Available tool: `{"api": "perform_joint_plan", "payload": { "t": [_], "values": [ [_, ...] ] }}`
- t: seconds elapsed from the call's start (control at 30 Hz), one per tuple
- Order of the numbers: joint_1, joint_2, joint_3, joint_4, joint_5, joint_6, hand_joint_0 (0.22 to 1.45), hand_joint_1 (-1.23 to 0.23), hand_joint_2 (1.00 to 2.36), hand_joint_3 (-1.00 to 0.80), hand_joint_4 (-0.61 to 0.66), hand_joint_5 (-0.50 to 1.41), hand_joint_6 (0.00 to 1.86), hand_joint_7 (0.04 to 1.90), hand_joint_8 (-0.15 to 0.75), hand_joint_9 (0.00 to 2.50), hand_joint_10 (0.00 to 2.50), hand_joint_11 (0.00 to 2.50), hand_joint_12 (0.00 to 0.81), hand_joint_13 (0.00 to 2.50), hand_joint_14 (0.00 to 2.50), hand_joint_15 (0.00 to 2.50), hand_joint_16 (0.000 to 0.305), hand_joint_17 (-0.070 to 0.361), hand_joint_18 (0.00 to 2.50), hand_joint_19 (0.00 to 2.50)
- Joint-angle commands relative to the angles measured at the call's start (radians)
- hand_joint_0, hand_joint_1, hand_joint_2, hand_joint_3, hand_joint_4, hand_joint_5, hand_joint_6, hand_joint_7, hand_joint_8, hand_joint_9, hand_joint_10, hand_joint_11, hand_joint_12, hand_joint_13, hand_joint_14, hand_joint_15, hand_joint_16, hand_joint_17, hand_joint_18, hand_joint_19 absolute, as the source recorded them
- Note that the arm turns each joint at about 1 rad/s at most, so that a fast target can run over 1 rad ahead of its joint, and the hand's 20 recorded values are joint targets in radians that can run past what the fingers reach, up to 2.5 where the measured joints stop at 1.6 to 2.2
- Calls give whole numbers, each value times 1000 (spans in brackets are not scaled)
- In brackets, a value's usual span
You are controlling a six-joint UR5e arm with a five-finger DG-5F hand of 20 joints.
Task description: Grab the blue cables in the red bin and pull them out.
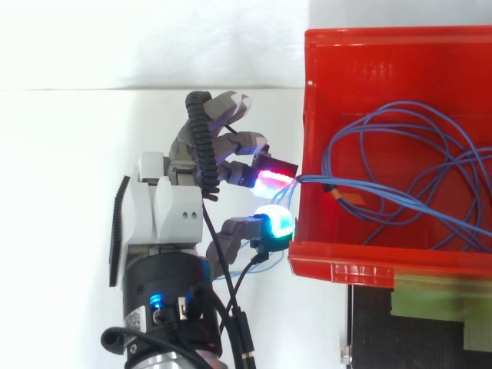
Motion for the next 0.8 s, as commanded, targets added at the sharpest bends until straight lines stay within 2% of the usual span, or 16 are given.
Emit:
{"api": "perform_joint_plan", "payload": {
  "t": [0.0,0.13,0.43,0.6,0.77],
  "values": [
    [0,0,0,0,-3,0,849,-988,1000,-1000,126,891,15,675,239,880,20,605,336,611,15,349,45,101,518,435],
    [0,0,0,0,-6,0,838,-991,1000,-1000,129,820,16,527,240,864,22,582,338,607,15,347,45,102,515,442],
    [-3,0,0,-5,-7,0,839,-990,1000,-1000,128,804,16,496,240,861,21,581,336,609,14,348,45,102,514,442],
    [-4,0,42,-75,-15,0,841,-987,1000,-1000,137,827,16,531,242,868,19,587,332,609,14,349,45,102,515,443],
    [-4,0,52,-94,-15,1,840,-985,1000,-1000,145,840,16,555,242,871,22,590,333,609,14,345,45,102,517,443]
  ]
}}
